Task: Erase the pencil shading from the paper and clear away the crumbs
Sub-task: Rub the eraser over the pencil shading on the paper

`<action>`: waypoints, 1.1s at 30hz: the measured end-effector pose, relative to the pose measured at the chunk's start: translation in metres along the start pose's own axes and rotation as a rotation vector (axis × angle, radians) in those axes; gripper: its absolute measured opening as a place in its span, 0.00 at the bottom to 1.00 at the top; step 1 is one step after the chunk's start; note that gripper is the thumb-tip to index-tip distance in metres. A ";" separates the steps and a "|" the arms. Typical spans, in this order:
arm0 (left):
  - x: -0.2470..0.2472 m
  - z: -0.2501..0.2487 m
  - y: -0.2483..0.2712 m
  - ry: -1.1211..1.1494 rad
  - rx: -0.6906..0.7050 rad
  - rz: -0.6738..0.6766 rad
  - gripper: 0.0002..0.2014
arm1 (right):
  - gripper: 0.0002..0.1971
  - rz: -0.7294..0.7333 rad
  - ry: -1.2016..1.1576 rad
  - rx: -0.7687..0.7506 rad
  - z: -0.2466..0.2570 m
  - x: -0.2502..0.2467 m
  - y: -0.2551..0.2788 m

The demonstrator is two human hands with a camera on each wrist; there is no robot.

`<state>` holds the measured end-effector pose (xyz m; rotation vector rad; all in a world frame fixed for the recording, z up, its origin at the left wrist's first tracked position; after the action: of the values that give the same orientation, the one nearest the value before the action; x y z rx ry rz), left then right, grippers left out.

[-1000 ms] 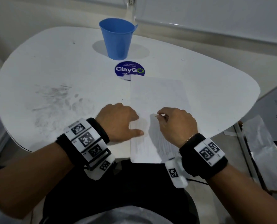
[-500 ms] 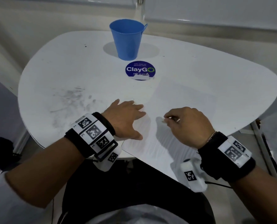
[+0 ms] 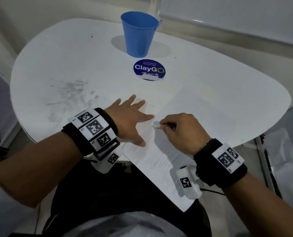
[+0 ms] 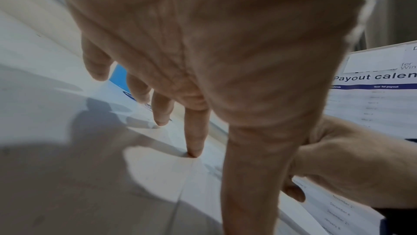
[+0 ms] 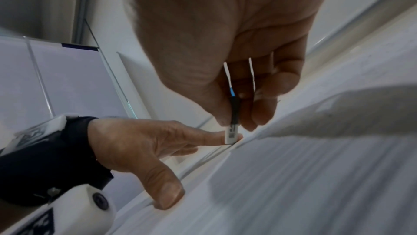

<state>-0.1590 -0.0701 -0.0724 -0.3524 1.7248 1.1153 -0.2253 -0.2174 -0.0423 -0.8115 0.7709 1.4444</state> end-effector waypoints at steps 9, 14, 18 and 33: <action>0.002 0.002 -0.002 -0.031 0.000 0.006 0.29 | 0.11 0.040 0.129 0.027 0.003 0.004 -0.005; 0.000 0.001 -0.001 -0.002 0.022 -0.007 0.32 | 0.10 0.016 0.112 0.049 -0.002 0.003 -0.007; 0.000 0.003 -0.002 0.037 0.039 0.008 0.32 | 0.11 -0.002 0.082 0.067 -0.008 0.003 -0.008; 0.002 0.003 -0.002 -0.010 -0.006 0.001 0.37 | 0.08 -0.053 0.076 0.069 -0.008 0.000 -0.013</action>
<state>-0.1573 -0.0684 -0.0752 -0.3485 1.7132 1.1215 -0.2116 -0.2242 -0.0461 -0.8324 0.8463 1.3392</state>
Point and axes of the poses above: each hand's wrist, its own y-axis away from the middle knuckle, its own x-axis out of the palm, z = x × y, the point moved 7 cm from there along -y, towards the middle knuckle, and after that the axes turned 6 degrees about -x, right-handed, at the moved point
